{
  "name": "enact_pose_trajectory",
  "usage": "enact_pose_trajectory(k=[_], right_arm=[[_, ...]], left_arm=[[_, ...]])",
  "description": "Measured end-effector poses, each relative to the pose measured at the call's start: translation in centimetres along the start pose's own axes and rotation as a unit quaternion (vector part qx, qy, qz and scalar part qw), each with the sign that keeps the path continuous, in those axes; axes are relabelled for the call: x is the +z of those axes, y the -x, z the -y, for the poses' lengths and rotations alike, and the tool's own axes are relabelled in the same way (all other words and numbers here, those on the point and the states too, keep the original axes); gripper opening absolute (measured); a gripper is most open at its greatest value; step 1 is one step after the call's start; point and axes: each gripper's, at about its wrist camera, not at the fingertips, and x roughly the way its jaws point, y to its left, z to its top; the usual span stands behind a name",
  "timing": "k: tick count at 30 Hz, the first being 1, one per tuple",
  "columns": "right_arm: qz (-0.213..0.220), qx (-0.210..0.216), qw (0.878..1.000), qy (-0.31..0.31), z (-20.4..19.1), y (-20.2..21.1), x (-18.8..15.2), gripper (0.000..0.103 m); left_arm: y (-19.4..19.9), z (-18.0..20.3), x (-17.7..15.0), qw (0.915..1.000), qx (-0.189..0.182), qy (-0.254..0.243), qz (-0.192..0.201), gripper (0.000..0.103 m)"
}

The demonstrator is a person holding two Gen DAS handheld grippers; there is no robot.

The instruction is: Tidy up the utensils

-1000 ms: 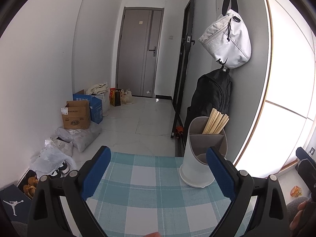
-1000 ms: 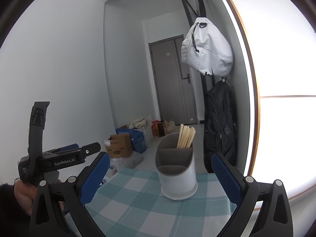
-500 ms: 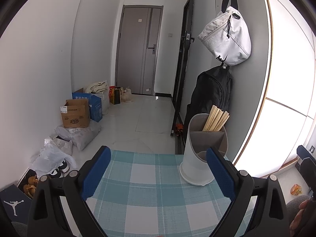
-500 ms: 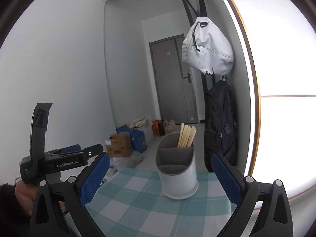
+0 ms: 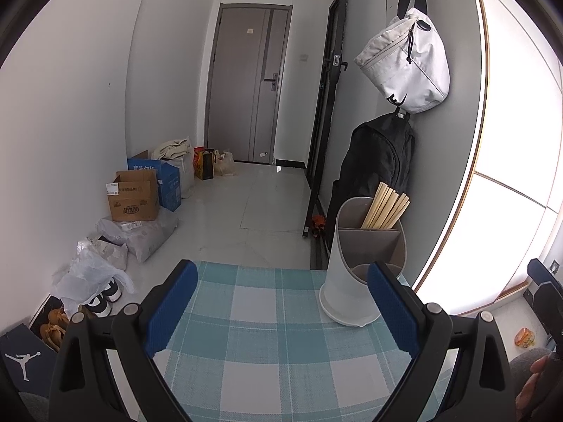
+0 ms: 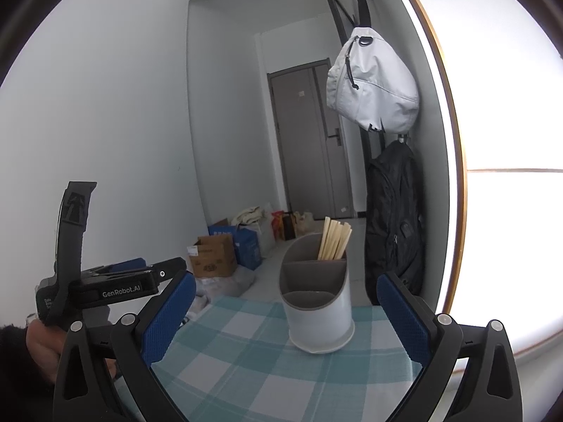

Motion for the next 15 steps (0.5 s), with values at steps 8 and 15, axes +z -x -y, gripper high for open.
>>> enact_pose_trajectory(k=[8, 15], right_arm=[[-0.001, 0.001, 1.000, 0.006, -0.23, -0.08, -0.11, 0.103], [-0.003, 0.002, 1.000, 0.005, -0.15, -0.29, -0.12, 0.103]], left_arm=[[-0.26, 0.09, -0.08, 1.0000, -0.003, -0.002, -0.009, 0.095], [-0.20, 0.15, -0.08, 0.9999, -0.003, -0.005, -0.009, 0.095]])
